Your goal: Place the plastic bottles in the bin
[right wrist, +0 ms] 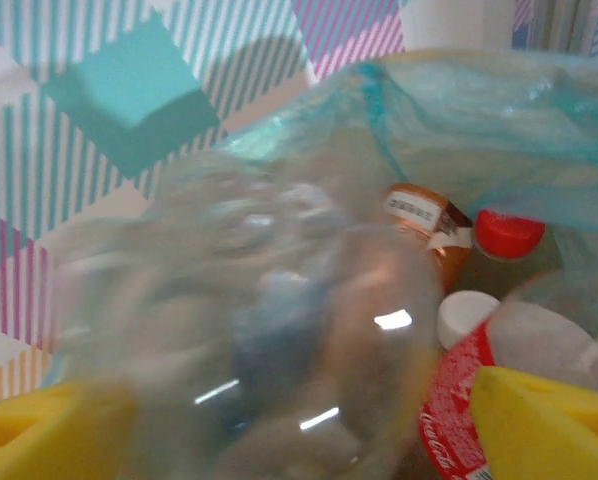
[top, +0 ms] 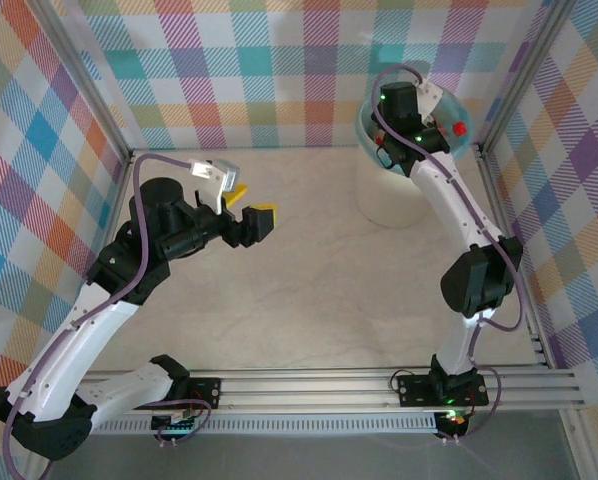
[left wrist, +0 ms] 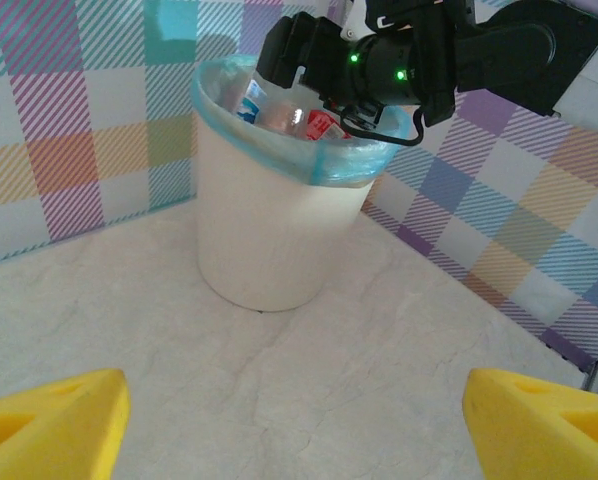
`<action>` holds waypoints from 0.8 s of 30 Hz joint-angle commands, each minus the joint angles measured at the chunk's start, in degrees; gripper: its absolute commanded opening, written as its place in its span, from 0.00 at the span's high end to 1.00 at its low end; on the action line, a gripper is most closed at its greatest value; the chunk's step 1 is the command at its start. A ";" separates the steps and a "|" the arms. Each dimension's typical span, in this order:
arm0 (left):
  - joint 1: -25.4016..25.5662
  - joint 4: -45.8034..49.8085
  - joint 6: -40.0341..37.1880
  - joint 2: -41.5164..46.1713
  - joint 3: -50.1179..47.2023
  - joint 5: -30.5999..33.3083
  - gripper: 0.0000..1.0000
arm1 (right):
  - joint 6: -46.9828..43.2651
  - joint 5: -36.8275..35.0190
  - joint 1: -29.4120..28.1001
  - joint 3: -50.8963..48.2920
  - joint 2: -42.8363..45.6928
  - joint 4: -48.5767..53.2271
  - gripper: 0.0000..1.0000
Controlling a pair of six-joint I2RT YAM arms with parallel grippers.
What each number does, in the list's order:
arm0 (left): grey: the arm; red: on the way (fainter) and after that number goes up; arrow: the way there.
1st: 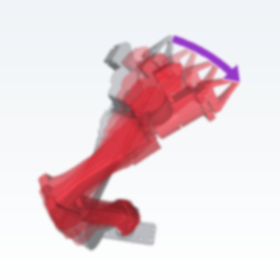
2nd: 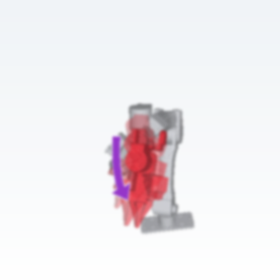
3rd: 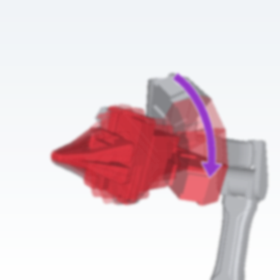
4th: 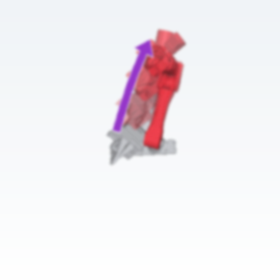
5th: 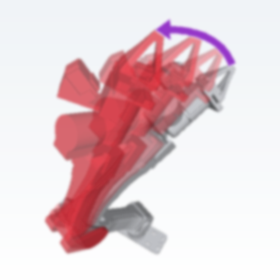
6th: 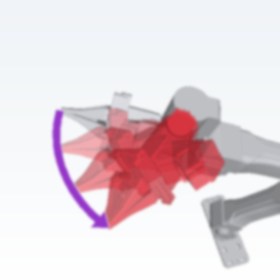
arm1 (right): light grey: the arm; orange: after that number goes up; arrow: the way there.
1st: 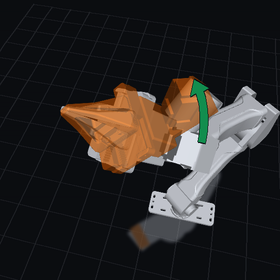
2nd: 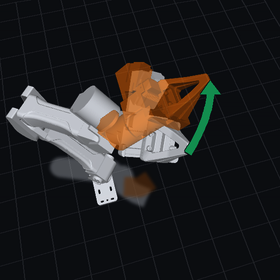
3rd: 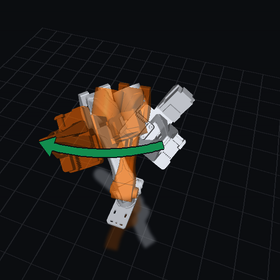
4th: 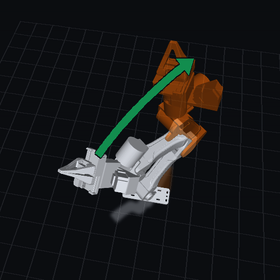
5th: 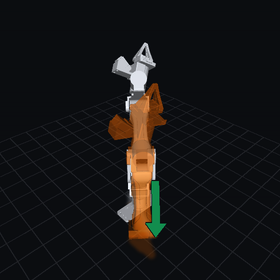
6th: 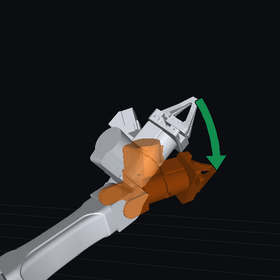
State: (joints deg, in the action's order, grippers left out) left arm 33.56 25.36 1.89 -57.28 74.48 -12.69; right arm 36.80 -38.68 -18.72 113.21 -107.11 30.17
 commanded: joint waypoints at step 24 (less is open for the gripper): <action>-0.34 -1.08 3.56 0.08 -1.62 -0.21 0.14 | -10.47 2.29 -1.05 20.40 -2.23 10.30 0.06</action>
State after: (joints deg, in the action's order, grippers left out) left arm 33.56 25.32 4.93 -57.25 73.56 -12.49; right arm 30.87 -35.11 -19.55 129.58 -104.88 36.71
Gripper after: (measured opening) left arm 0.864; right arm 0.945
